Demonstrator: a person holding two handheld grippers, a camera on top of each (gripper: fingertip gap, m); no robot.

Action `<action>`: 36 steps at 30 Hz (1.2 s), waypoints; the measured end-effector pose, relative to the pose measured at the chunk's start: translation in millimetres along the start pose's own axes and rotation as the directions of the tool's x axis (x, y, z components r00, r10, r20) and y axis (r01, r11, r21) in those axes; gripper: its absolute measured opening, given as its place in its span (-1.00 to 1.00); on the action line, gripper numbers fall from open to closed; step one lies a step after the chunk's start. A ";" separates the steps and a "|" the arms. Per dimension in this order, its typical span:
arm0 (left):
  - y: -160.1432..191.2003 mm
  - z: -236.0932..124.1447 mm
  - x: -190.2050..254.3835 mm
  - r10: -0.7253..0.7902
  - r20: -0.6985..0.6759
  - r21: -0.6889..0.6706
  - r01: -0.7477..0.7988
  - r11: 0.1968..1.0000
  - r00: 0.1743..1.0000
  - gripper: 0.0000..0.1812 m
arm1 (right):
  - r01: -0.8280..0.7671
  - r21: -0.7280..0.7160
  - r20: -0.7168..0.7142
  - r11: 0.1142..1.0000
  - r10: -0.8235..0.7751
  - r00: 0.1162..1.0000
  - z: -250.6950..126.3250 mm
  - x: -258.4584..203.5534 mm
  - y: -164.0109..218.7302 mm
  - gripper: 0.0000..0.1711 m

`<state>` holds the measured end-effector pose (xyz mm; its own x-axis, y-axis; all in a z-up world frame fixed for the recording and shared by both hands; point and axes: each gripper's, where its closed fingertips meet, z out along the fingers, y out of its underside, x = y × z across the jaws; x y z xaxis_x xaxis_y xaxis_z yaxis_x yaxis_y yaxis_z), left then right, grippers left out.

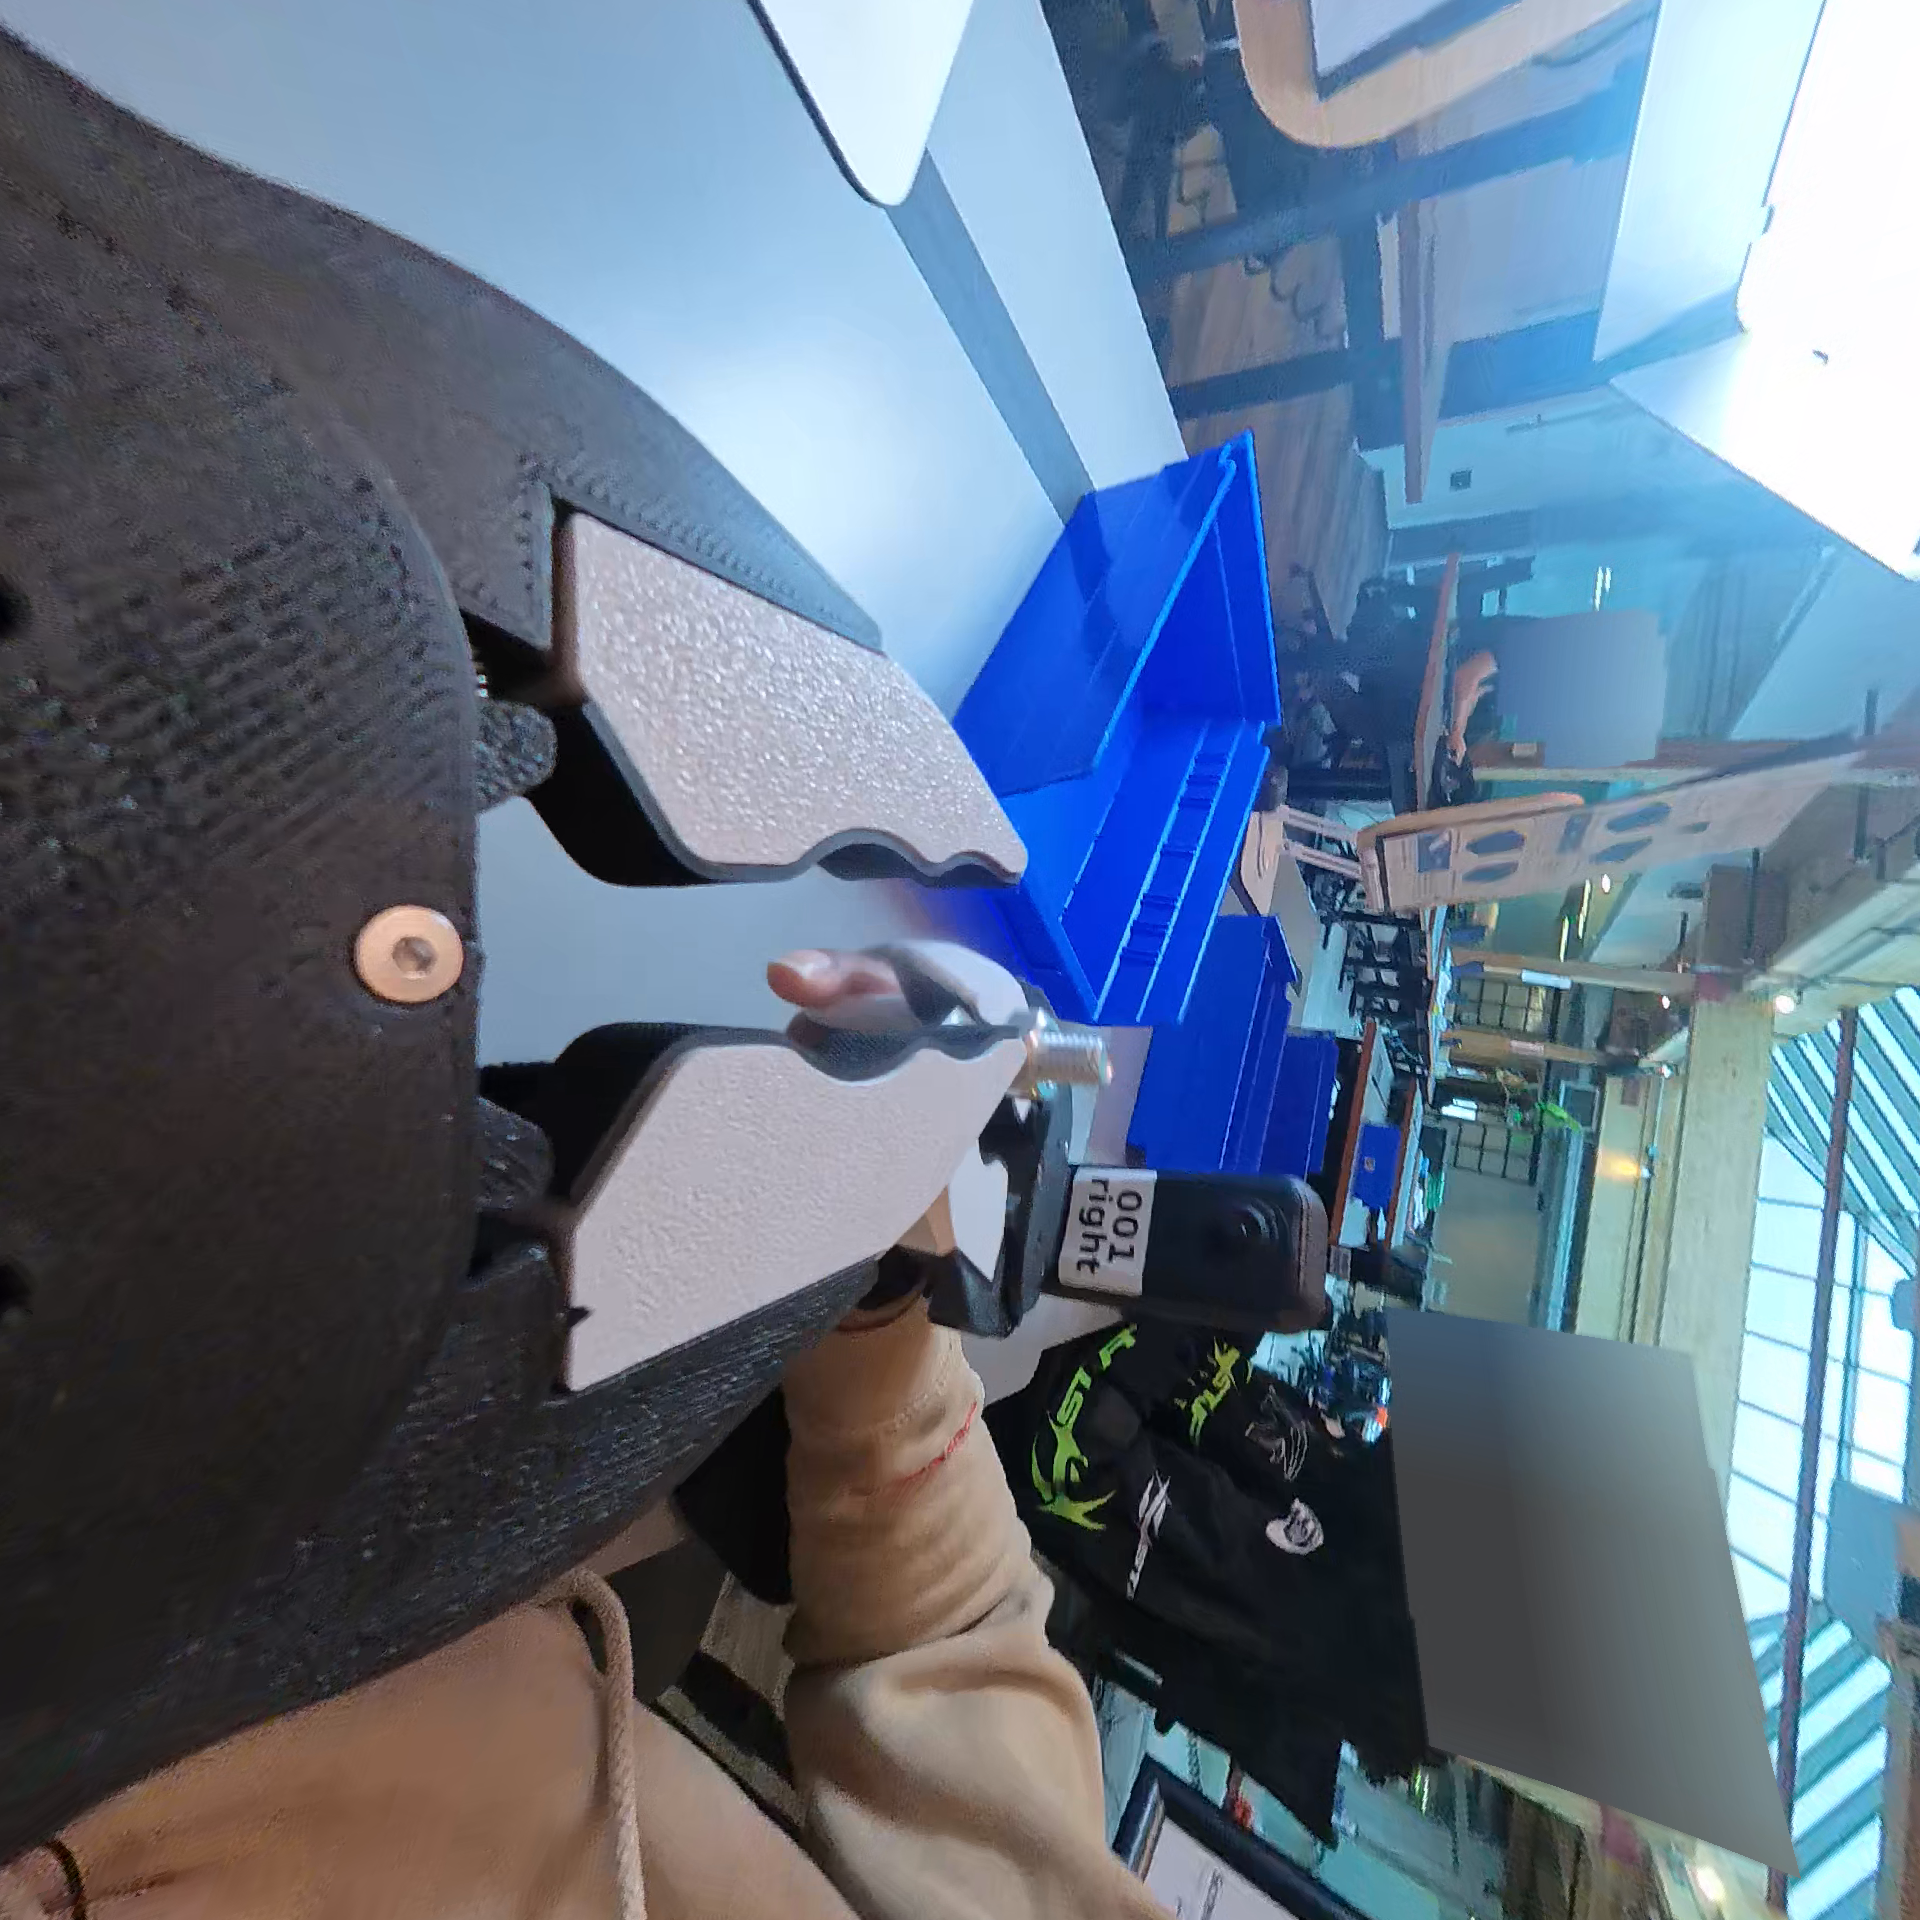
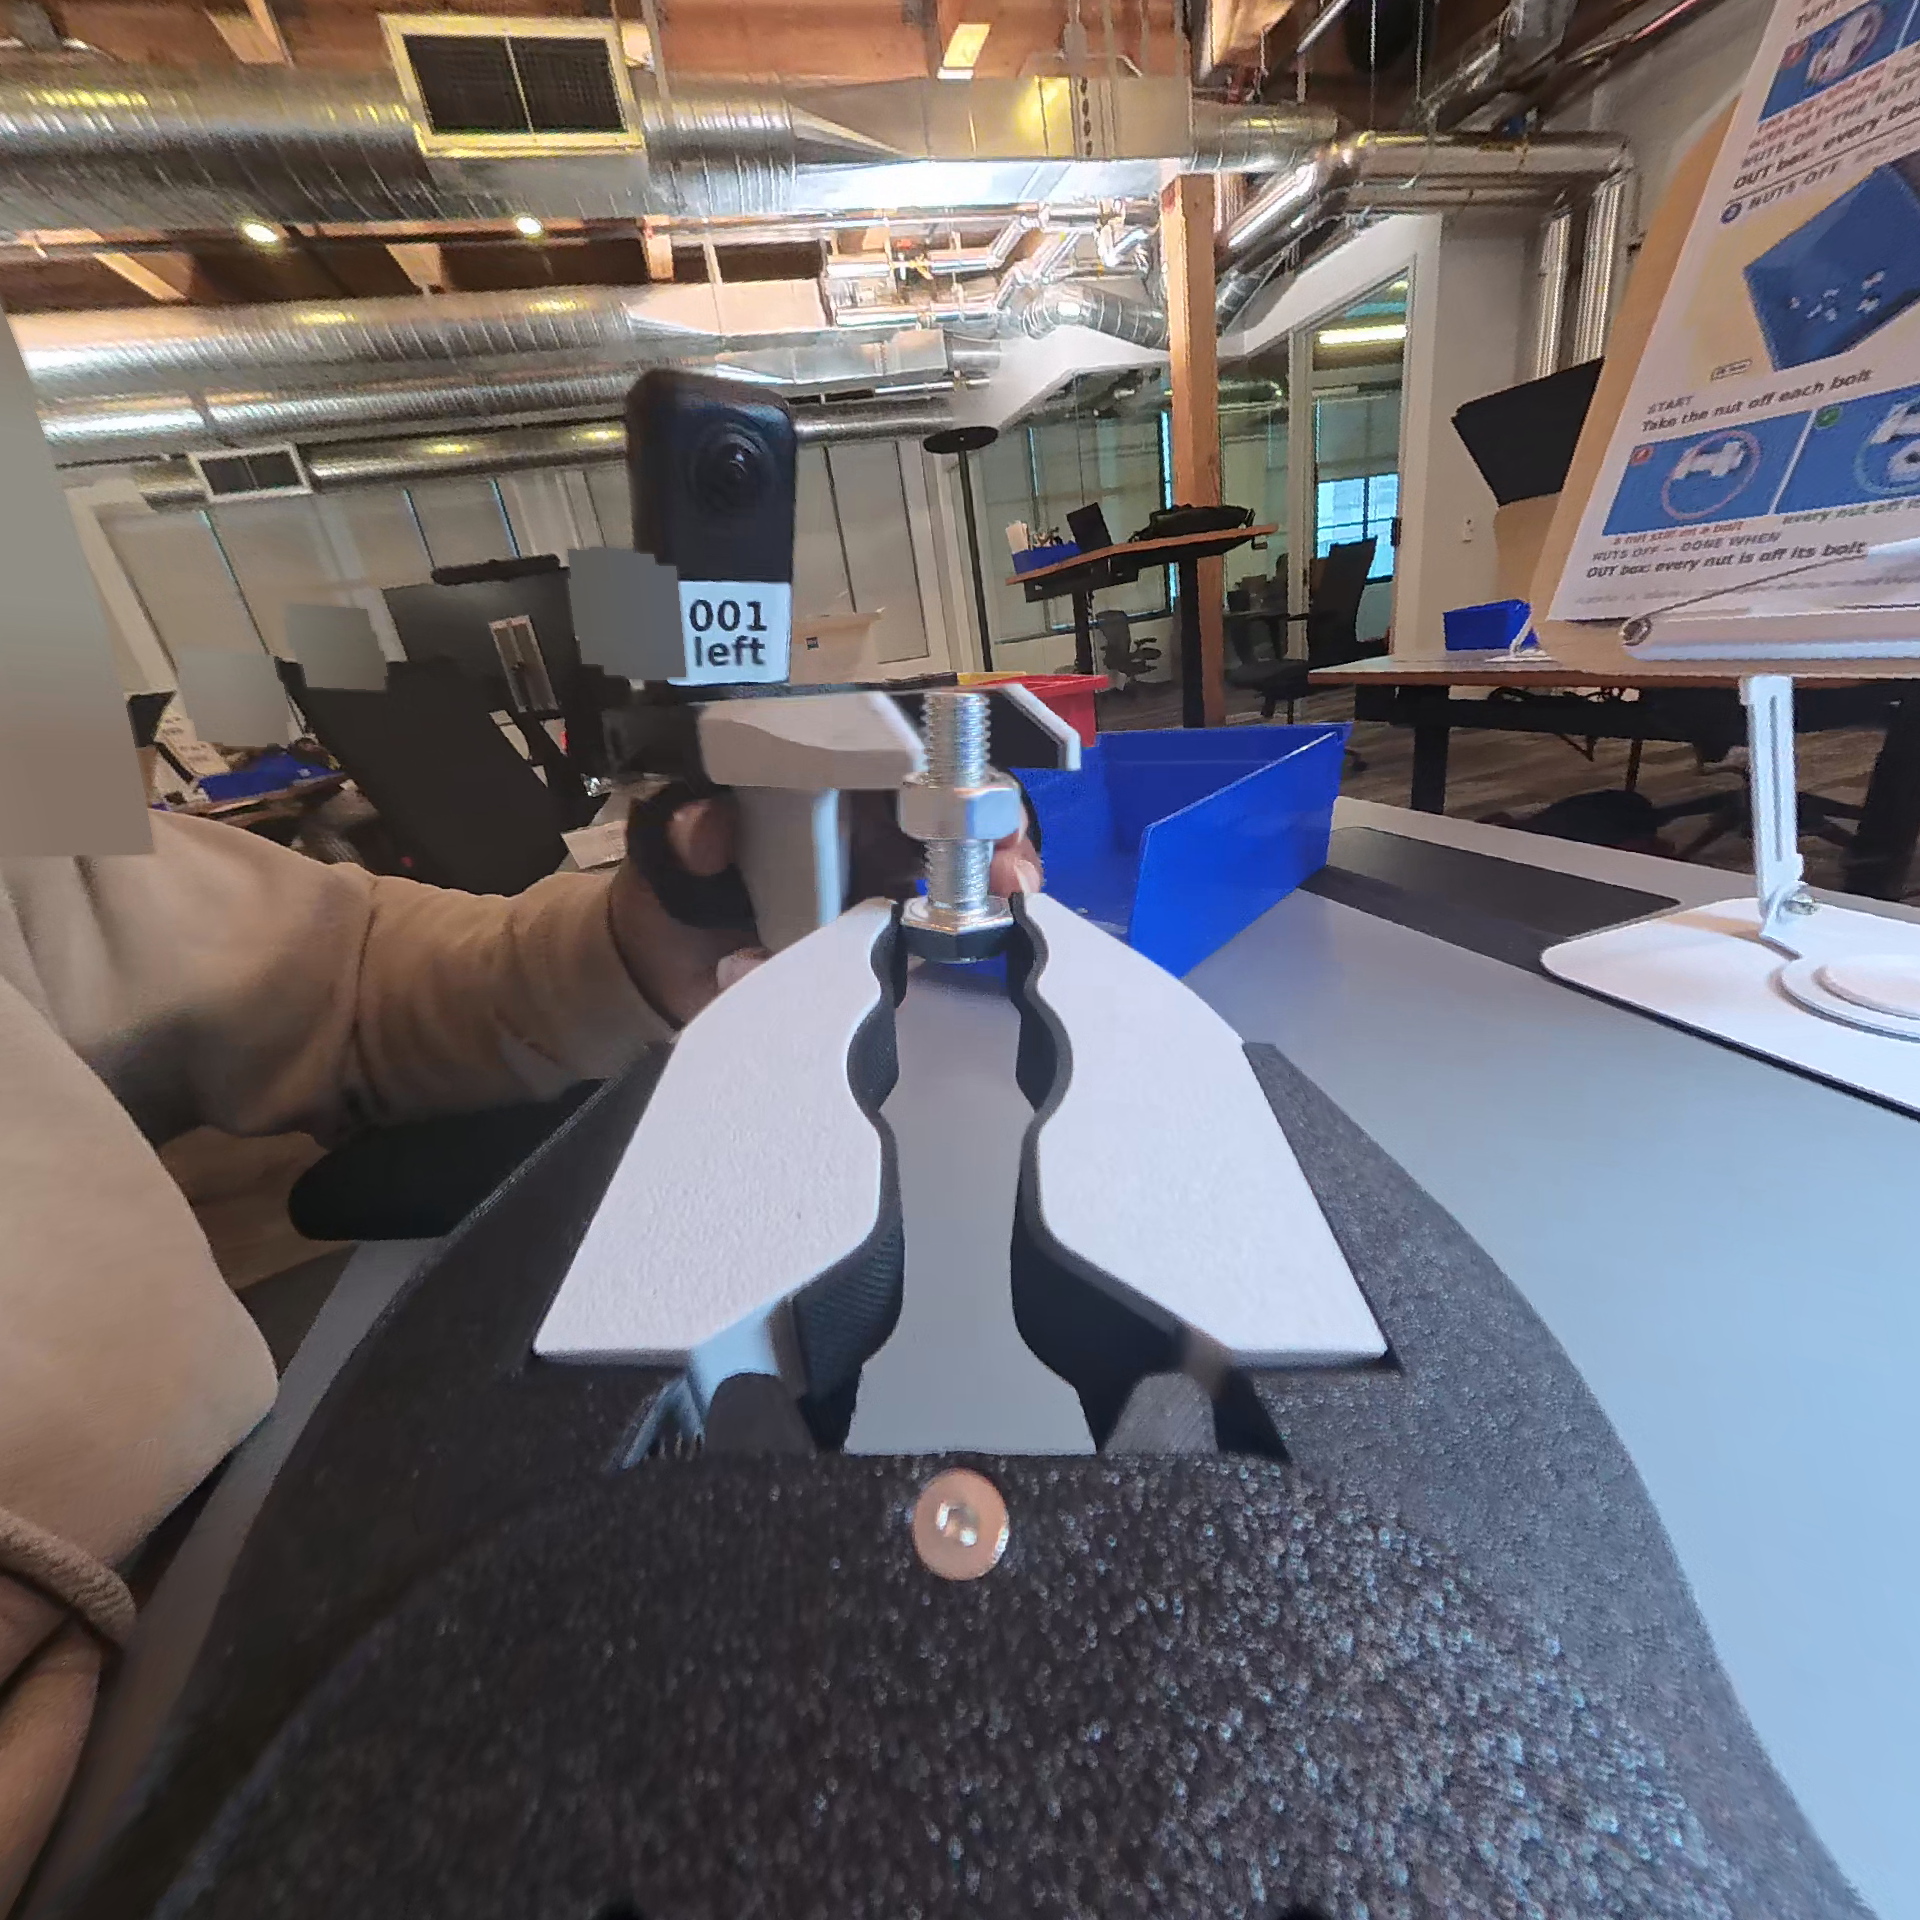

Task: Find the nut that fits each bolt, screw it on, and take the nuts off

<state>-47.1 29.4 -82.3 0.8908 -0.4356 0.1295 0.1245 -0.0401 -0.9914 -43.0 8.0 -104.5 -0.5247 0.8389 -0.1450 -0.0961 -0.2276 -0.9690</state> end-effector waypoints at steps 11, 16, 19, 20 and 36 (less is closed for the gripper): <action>-0.7 -1.5 -4.3 -0.008 0.020 -0.002 0.008 1.000 1.000 -0.75 | -0.006 0.008 -0.004 1.000 0.006 1.000 -1.1 2.0 -2.6 -0.79; 8.4 7.4 10.2 0.062 -0.010 -0.051 -0.062 0.997 0.998 -0.63 | -0.004 -0.015 -0.001 1.000 0.004 1.000 2.3 -0.9 3.6 -0.78; 4.5 -0.3 -12.0 0.032 0.089 -0.032 -0.030 0.999 0.996 -0.87 | -0.022 0.010 0.004 1.000 0.022 1.000 -0.8 1.2 -1.5 -0.79; 3.7 -2.4 -15.1 0.007 0.087 -0.027 -0.005 1.000 0.996 -0.86 | -0.020 0.012 -0.001 1.000 0.020 1.000 -1.3 1.9 -2.7 -0.79; 7.3 -0.5 -10.2 -0.001 0.062 -0.043 0.004 0.999 0.998 -0.84 | -0.025 -0.005 -0.008 1.000 0.025 1.000 -0.9 3.7 0.7 -0.78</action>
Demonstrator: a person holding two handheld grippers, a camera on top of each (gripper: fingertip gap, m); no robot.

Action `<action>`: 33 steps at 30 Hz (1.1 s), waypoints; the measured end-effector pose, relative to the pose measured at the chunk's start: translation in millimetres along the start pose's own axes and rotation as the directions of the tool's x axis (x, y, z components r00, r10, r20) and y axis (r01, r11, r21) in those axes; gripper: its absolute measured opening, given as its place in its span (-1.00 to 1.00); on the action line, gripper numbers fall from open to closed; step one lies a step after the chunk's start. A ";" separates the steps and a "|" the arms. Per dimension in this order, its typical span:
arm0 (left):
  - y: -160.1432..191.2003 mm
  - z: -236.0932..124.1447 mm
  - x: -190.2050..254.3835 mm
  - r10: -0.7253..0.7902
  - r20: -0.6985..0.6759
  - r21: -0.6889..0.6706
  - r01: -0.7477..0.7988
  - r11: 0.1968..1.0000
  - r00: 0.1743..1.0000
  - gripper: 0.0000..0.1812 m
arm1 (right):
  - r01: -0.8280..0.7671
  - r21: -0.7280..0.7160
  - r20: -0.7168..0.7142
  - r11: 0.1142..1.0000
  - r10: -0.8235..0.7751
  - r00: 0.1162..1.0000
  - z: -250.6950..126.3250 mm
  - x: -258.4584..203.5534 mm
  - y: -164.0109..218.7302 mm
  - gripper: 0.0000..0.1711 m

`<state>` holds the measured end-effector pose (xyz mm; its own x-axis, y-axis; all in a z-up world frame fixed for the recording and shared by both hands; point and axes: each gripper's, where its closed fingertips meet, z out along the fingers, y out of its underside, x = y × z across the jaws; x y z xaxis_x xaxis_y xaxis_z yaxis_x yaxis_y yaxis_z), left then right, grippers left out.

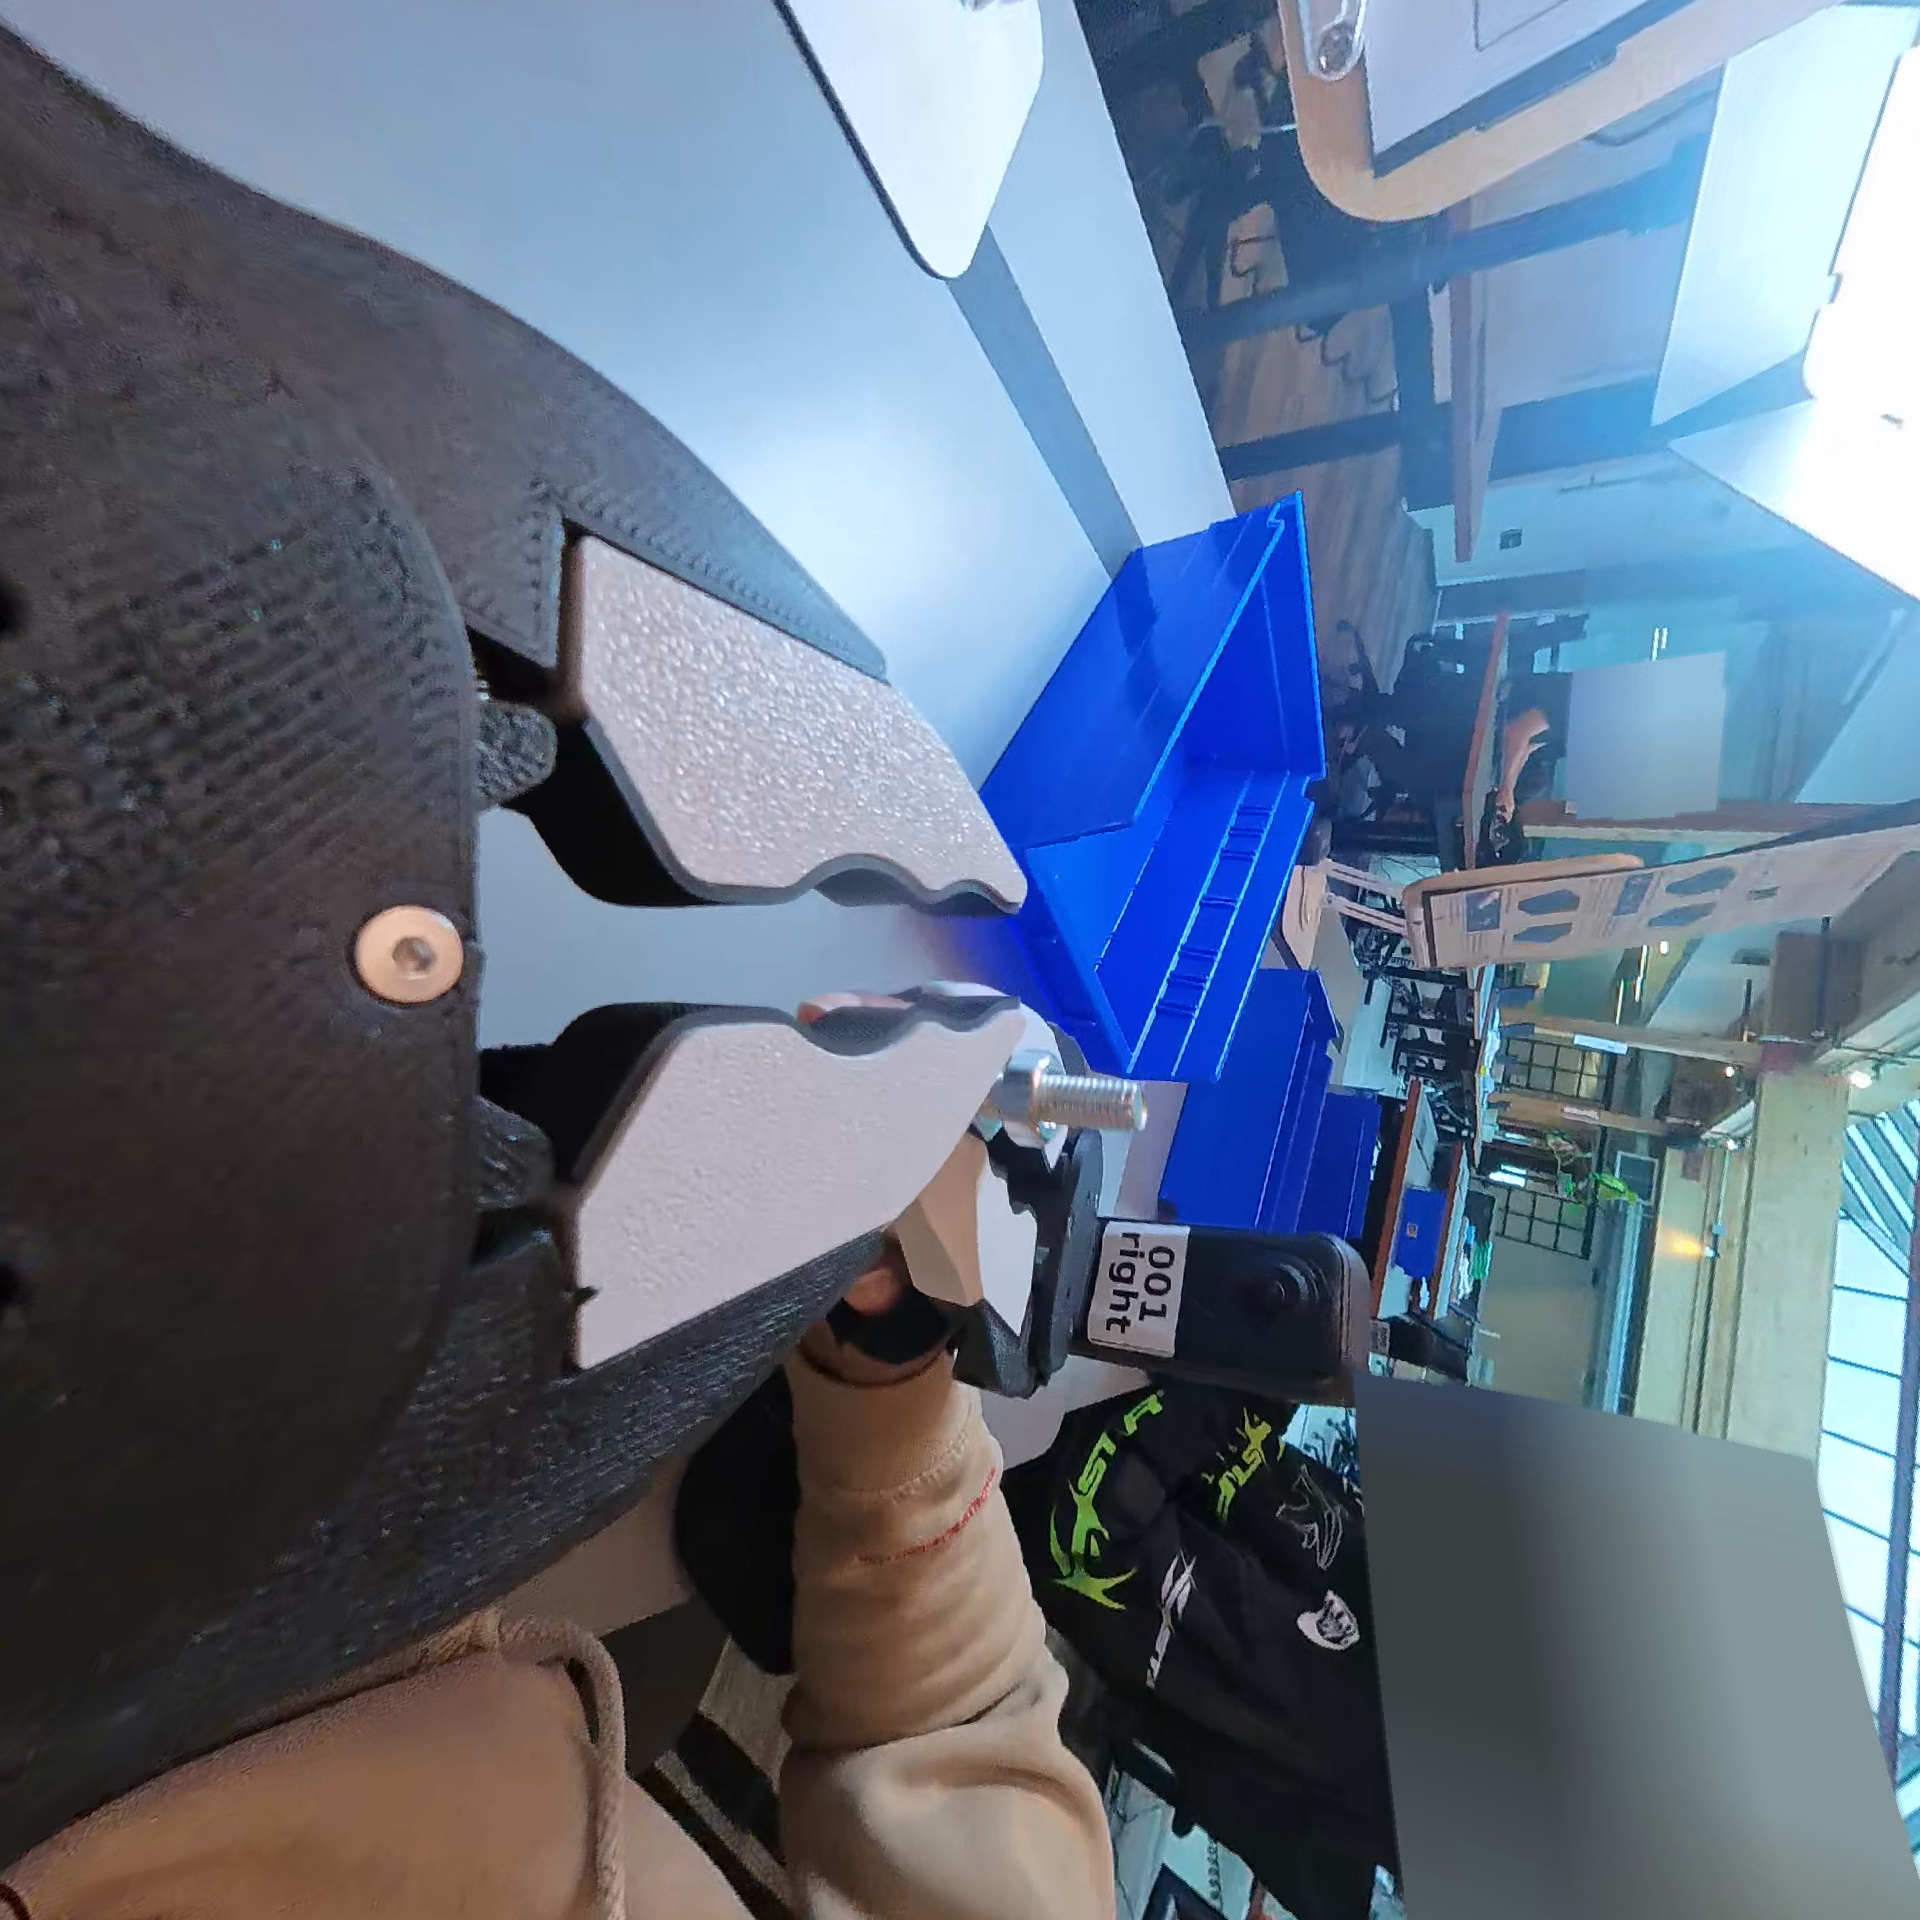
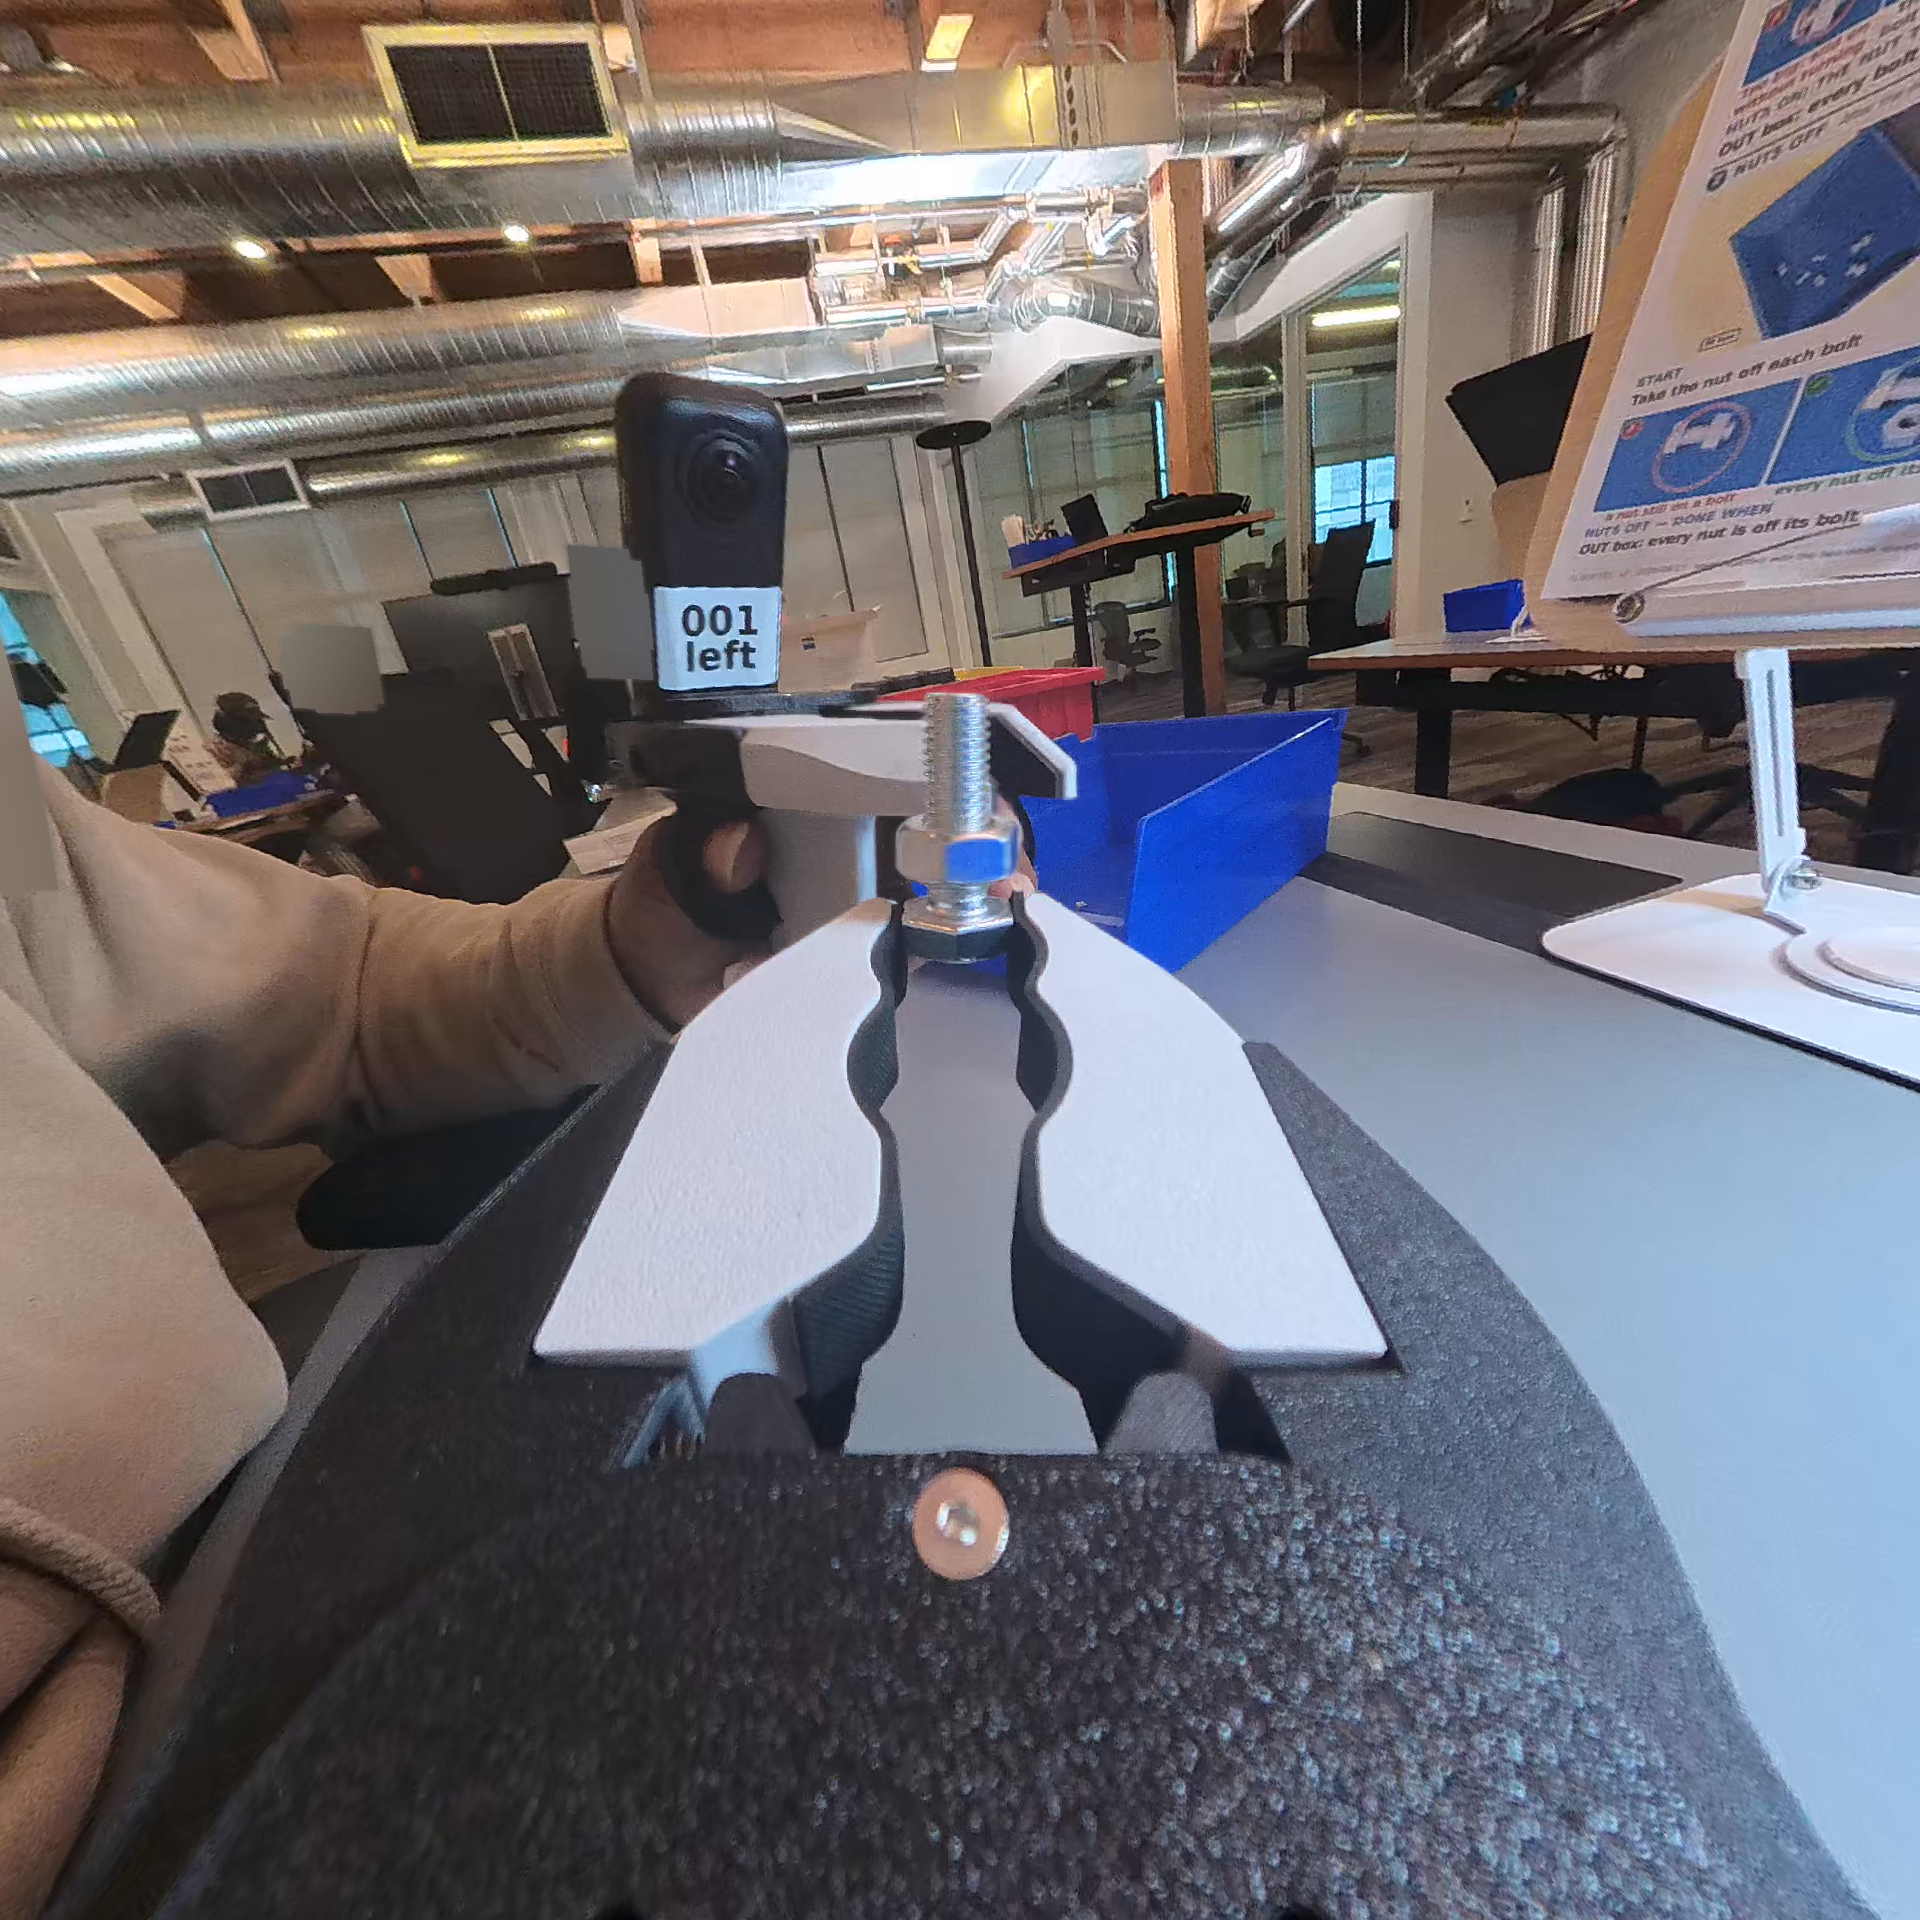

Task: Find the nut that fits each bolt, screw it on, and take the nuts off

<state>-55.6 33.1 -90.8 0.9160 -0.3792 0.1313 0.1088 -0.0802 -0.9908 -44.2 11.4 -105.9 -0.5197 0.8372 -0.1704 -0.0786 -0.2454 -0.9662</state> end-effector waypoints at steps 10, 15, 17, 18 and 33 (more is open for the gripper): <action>1.2 4.3 24.7 0.039 -0.101 -0.005 -0.040 0.999 0.994 -0.69 | -0.008 -0.037 -0.008 0.999 0.007 1.000 2.3 1.2 8.3 -0.78; 6.1 4.2 9.7 0.046 -0.026 -0.047 -0.047 0.998 0.999 -0.83 | -0.014 -0.025 -0.003 1.000 0.014 1.000 1.7 0.6 6.5 -0.79; 2.1 0.5 2.1 0.025 -0.007 -0.024 -0.025 0.999 1.000 -0.85 | -0.018 -0.009 -0.005 1.000 0.018 1.000 0.1 2.0 2.0 -0.78; 1.1 0.2 3.5 0.009 -0.021 -0.022 -0.009 1.000 1.000 -0.83 | -0.012 -0.015 -0.009 1.000 0.012 1.000 0.2 2.5 2.4 -0.78; 18.7 4.5 12.5 0.045 -0.091 -0.103 -0.055 0.993 0.995 -0.88 | 0.013 -0.206 -0.028 0.979 -0.019 0.999 7.6 4.9 35.0 -0.78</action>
